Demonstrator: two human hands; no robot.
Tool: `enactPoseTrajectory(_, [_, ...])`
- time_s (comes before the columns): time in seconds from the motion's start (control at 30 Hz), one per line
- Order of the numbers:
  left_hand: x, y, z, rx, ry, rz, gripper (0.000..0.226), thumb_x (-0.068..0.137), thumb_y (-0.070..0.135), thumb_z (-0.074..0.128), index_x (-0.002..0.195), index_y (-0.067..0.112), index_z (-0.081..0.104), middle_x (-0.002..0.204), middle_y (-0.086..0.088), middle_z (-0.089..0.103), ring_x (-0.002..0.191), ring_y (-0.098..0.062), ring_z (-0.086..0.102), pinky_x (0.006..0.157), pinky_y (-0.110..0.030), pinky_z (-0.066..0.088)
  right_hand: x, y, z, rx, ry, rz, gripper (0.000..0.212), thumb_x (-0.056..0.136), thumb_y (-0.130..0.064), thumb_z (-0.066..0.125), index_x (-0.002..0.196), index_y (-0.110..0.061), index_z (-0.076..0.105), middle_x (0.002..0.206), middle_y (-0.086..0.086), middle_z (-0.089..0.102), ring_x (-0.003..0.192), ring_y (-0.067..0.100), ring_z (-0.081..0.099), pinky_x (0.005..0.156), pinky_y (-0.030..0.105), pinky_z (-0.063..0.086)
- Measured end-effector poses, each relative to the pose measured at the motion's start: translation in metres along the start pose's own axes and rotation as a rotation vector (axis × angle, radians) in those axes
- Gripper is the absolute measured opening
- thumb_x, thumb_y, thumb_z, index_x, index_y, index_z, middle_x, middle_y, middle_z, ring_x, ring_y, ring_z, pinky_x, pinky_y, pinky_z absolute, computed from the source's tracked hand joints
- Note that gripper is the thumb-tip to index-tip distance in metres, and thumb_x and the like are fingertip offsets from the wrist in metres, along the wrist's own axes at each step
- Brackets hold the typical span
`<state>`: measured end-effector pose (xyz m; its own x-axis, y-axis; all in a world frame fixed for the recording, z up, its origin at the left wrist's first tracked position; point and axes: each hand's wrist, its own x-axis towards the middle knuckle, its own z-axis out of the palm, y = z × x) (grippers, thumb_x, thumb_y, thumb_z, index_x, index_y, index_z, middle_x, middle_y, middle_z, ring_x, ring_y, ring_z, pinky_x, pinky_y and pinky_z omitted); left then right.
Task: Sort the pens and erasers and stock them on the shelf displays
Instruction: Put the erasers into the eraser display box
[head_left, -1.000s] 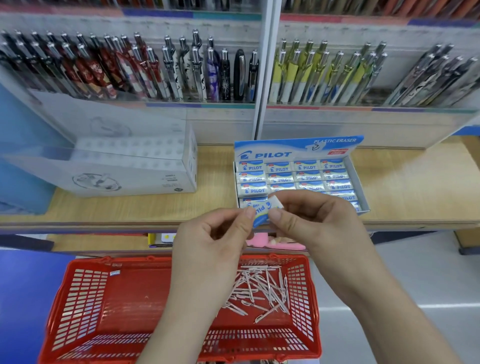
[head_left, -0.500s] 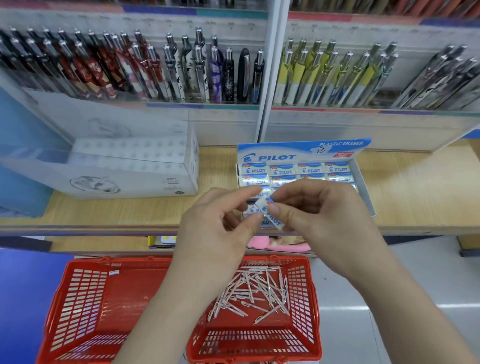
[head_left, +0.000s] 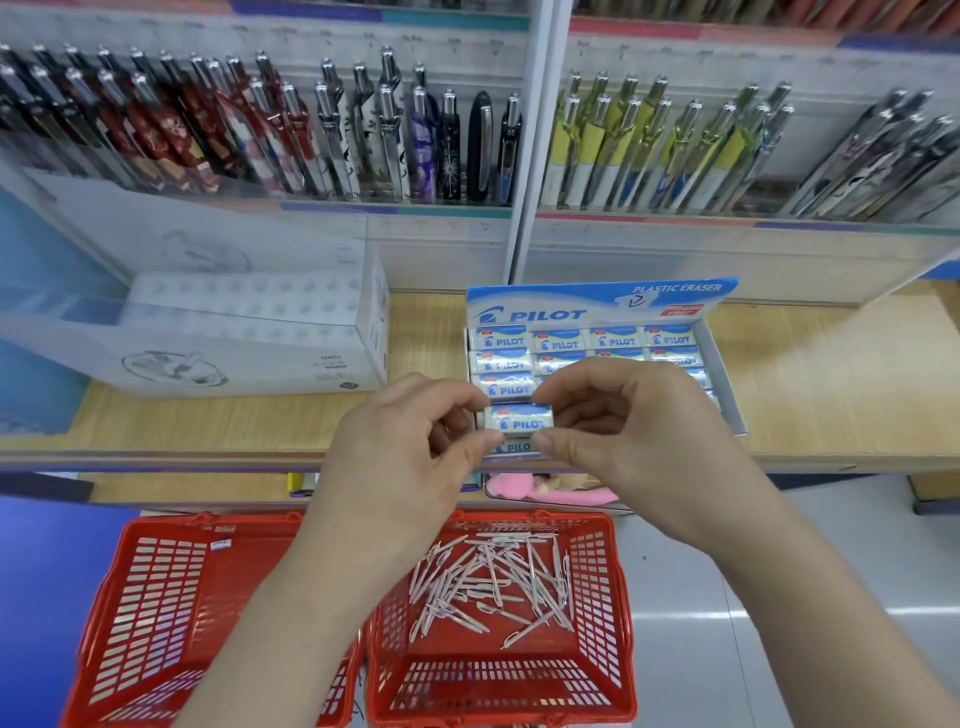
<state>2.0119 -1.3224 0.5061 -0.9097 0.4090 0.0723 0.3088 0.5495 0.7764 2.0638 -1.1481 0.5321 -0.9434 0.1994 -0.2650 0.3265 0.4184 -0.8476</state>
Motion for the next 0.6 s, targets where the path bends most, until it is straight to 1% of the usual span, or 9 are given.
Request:
enactPoseTrajectory(0.13, [-0.004, 0.004, 0.006, 0.005, 0.068, -0.054, 0.021, 0.072, 0.021, 0.080, 0.090, 0.027, 0.070, 0.074, 0.012, 0.059, 0.069, -0.010, 0.058, 0.062, -0.021, 0.048, 0.004, 0.002, 0.007, -0.199, 0.103, -0.064, 0.019, 0.075, -0.015, 0.079, 0.089, -0.024, 0.071, 0.080, -0.010, 0.064, 0.074, 0.005, 0.063, 0.075, 0.024, 0.054])
enactPoseTrajectory(0.2, [-0.005, 0.007, 0.008, -0.021, 0.096, -0.091, 0.026, 0.071, 0.018, 0.080, 0.090, 0.030, 0.069, 0.072, 0.011, 0.060, 0.069, -0.011, 0.059, 0.062, -0.022, 0.049, 0.005, 0.001, 0.010, -0.232, 0.137, -0.094, 0.018, 0.076, -0.014, 0.078, 0.087, -0.025, 0.069, 0.081, -0.010, 0.064, 0.074, 0.005, 0.062, 0.073, 0.024, 0.053])
enactPoseTrajectory(0.27, [-0.004, 0.008, 0.009, -0.045, 0.112, -0.116, 0.029, 0.071, 0.016, 0.080, 0.090, 0.033, 0.066, 0.072, 0.010, 0.060, 0.067, -0.010, 0.060, 0.063, -0.021, 0.050, 0.006, 0.000, 0.012, -0.234, 0.150, -0.103, 0.024, 0.076, -0.013, 0.077, 0.086, -0.028, 0.062, 0.082, -0.012, 0.062, 0.072, 0.004, 0.062, 0.071, 0.022, 0.053])
enactPoseTrajectory(0.33, [-0.002, 0.007, 0.010, -0.044, 0.137, -0.121, 0.028, 0.072, 0.015, 0.078, 0.089, 0.034, 0.068, 0.074, 0.012, 0.061, 0.067, -0.005, 0.061, 0.064, -0.017, 0.050, 0.007, -0.001, 0.014, -0.234, 0.153, -0.090, 0.028, 0.077, -0.013, 0.077, 0.086, -0.030, 0.058, 0.083, -0.014, 0.061, 0.071, 0.004, 0.063, 0.069, 0.021, 0.052])
enactPoseTrajectory(0.47, [-0.003, 0.007, 0.014, -0.027, 0.171, -0.113, 0.023, 0.075, 0.014, 0.076, 0.093, 0.028, 0.074, 0.078, 0.016, 0.062, 0.069, 0.000, 0.061, 0.066, -0.007, 0.045, 0.006, -0.003, 0.016, -0.263, 0.151, -0.080, 0.021, 0.078, -0.013, 0.076, 0.086, -0.027, 0.062, 0.072, -0.016, 0.061, 0.069, 0.003, 0.062, 0.067, 0.017, 0.050])
enactPoseTrajectory(0.53, [-0.003, 0.007, 0.015, -0.020, 0.166, -0.124, 0.022, 0.075, 0.015, 0.075, 0.094, 0.027, 0.074, 0.079, 0.017, 0.062, 0.071, 0.001, 0.061, 0.066, -0.005, 0.044, 0.006, -0.004, 0.016, -0.299, 0.149, -0.083, 0.017, 0.078, -0.014, 0.075, 0.086, -0.026, 0.065, 0.070, -0.015, 0.061, 0.067, 0.003, 0.063, 0.067, 0.016, 0.049])
enactPoseTrajectory(0.6, [-0.003, 0.007, 0.015, -0.020, 0.156, -0.146, 0.021, 0.077, 0.017, 0.074, 0.095, 0.027, 0.074, 0.080, 0.017, 0.062, 0.072, 0.002, 0.060, 0.068, -0.006, 0.044, 0.005, -0.005, 0.015, -0.313, 0.142, -0.082, 0.015, 0.080, -0.014, 0.072, 0.089, -0.026, 0.067, 0.072, -0.018, 0.060, 0.071, 0.001, 0.063, 0.069, 0.015, 0.049])
